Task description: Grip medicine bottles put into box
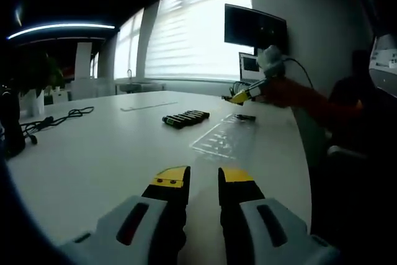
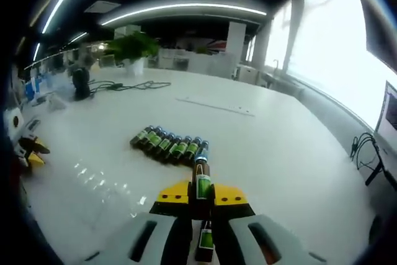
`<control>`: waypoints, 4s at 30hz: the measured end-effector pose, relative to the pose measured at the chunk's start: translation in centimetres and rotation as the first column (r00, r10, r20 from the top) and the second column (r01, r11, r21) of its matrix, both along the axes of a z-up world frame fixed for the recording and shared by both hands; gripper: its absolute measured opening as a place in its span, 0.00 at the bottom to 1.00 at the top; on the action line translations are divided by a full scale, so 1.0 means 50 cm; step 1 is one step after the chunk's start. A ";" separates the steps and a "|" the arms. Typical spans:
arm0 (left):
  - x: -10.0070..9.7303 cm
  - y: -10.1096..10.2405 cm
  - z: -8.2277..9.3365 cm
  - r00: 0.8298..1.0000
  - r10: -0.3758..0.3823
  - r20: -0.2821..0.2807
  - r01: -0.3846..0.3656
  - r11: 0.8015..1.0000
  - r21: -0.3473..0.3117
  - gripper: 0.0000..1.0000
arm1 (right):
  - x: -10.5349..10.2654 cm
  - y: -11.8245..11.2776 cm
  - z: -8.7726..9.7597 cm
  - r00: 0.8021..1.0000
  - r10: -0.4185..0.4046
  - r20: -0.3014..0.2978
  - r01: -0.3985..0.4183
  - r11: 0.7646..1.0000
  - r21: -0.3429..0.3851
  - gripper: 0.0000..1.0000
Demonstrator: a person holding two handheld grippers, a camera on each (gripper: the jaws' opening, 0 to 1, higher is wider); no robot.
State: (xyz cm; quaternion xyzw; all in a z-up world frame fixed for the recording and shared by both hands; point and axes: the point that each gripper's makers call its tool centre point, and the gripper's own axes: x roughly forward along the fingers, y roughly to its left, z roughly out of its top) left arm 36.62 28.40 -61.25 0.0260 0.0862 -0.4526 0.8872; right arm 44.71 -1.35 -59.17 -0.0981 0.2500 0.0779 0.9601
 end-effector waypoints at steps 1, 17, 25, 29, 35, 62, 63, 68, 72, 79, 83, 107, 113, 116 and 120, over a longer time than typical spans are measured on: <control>0.000 0.000 0.000 1.000 0.001 0.001 -0.001 1.000 0.001 0.12 | -0.004 0.000 -0.004 1.000 -0.005 -0.006 0.005 1.000 0.005 0.07; 0.000 -0.001 0.000 1.000 0.001 0.002 -0.001 1.000 0.006 0.12 | -0.052 -0.004 -0.045 0.998 -0.054 -0.040 0.056 0.997 0.060 0.07; 0.000 -0.001 -0.001 1.000 0.001 0.002 -0.001 1.000 0.007 0.12 | -0.064 -0.004 -0.048 0.996 -0.069 -0.048 0.069 0.998 0.000 0.07; 0.000 -0.002 -0.001 1.000 0.001 0.002 -0.001 1.000 0.008 0.12 | -0.067 -0.003 -0.051 0.996 -0.073 -0.051 0.072 0.997 -0.016 0.07; 0.000 -0.002 -0.001 1.000 0.000 0.002 0.000 1.000 0.006 0.12 | -0.073 -0.002 -0.062 0.995 -0.079 -0.065 0.078 0.997 -0.016 0.07; -0.002 -0.002 -0.001 1.000 -0.002 0.002 0.002 1.000 0.005 0.12 | -0.078 0.002 -0.072 0.991 -0.101 -0.090 0.097 0.994 -0.040 0.08; -0.002 -0.002 -0.001 1.000 -0.002 0.002 0.002 1.000 0.005 0.12 | -0.078 0.002 -0.073 0.991 -0.100 -0.090 0.097 0.995 -0.039 0.08; -0.003 -0.002 -0.001 1.000 -0.003 0.001 0.003 1.000 0.006 0.12 | -0.077 0.003 -0.073 0.992 -0.091 -0.086 0.087 0.995 -0.056 0.08; -0.003 -0.002 -0.002 1.000 -0.004 0.002 0.004 1.000 0.009 0.12 | -0.076 0.004 -0.073 0.993 -0.084 -0.087 0.080 0.995 -0.056 0.07; -0.003 -0.002 -0.003 1.000 -0.004 0.002 0.004 1.000 0.014 0.12 | -0.073 0.007 -0.064 0.996 -0.066 -0.068 0.065 0.998 -0.021 0.06; -0.003 -0.003 -0.003 1.000 -0.004 0.002 0.004 1.000 0.017 0.12 | -0.074 0.000 -0.053 0.997 -0.053 -0.060 0.053 0.999 -0.003 0.05; -0.003 -0.002 -0.004 1.000 -0.002 0.003 0.002 1.000 0.022 0.12 | -0.076 0.007 -0.069 0.993 0.005 -0.115 -0.004 1.000 0.012 0.01; -0.003 -0.002 -0.005 1.000 -0.002 0.002 0.002 1.000 0.023 0.12 | -0.076 0.005 -0.071 0.996 -0.009 -0.091 0.013 0.999 0.047 0.01; -0.003 -0.002 -0.005 1.000 -0.002 0.003 0.002 1.000 0.024 0.12 | -0.076 0.005 -0.071 0.997 -0.012 -0.079 0.016 0.998 0.055 0.01; -0.003 -0.002 -0.006 1.000 -0.002 0.003 0.002 1.000 0.026 0.12 | -0.081 0.005 -0.084 0.994 -0.015 -0.111 0.017 1.000 0.024 0.01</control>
